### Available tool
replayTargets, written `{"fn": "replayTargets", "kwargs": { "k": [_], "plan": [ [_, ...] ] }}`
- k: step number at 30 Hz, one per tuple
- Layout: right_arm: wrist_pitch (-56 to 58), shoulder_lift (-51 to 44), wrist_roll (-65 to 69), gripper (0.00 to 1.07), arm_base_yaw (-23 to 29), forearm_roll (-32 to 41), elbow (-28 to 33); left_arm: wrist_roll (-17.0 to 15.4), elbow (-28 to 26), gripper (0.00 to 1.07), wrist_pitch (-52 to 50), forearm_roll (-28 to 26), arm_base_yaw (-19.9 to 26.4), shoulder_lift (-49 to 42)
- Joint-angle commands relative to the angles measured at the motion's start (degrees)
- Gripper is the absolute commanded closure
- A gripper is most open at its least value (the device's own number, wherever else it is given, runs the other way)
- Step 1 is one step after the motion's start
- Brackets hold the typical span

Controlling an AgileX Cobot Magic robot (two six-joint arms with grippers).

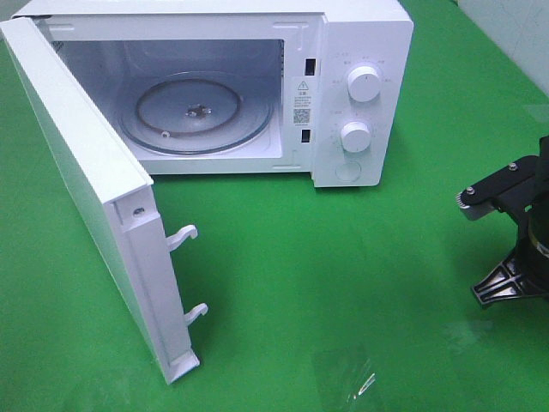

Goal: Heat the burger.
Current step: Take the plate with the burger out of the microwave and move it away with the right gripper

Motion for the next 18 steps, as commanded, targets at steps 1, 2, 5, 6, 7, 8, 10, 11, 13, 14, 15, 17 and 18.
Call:
{"fn": "replayTargets", "kwargs": {
  "k": [1,2,5,6,7,8,10,11,13,14,15,17,18],
  "plan": [
    [-0.34,3.27,2.69,1.05,-1.95,-3.21,-1.43,0.00,0.06,0.30,-0.69,0.00,-0.06,-0.92],
    [-0.34,3.27,2.69,1.05,-1.95,-3.21,-1.43,0.00,0.06,0.30,-0.69,0.00,-0.06,-0.92],
    [-2.01,4.30,3.15,1.03,-2.01,-3.04,-1.43,0.00,0.06,0.30,-0.69,0.00,-0.06,-0.92],
    [-2.81,4.30,3.50,1.01,-2.01,-2.81,-1.43,0.00,0.06,0.30,-0.69,0.00,-0.06,-0.92],
    [-2.81,4.30,3.50,1.01,-2.01,-2.81,-1.43,0.00,0.06,0.30,-0.69,0.00,-0.06,-0.92],
    [-3.21,4.30,3.78,0.99,-2.01,-2.52,-1.43,0.00,0.06,0.30,-0.69,0.00,-0.06,-0.92],
    [-3.21,4.30,3.78,0.94,-2.01,-1.66,-1.49,0.00,0.06,0.30,-0.69,0.00,-0.06,-0.92],
    [-3.21,4.30,3.78,0.94,-2.01,-1.66,-1.49,0.00,0.06,0.30,-0.69,0.00,-0.06,-0.92],
    [-3.15,4.07,3.72,0.88,-2.01,-0.52,-1.49,0.00,0.06,0.30,-0.69,0.00,-0.06,-0.92],
    [-3.15,3.21,3.67,0.79,-1.83,0.97,-1.49,0.00,0.06,0.30,-0.69,0.00,-0.06,-0.92],
    [-3.15,3.21,3.67,0.79,-1.83,0.97,-1.49,0.00,0.06,0.30,-0.69,0.00,-0.06,-0.92],
    [-3.21,1.66,3.15,0.72,-1.83,2.75,-1.49,0.00,0.06,0.30,-0.69,0.00,-0.06,-0.92],
    [-3.21,-0.86,2.41,0.66,-1.83,5.10,-1.49,0.00,0.06,0.30,-0.69,0.00,-0.06,-0.92]
  ]
}}
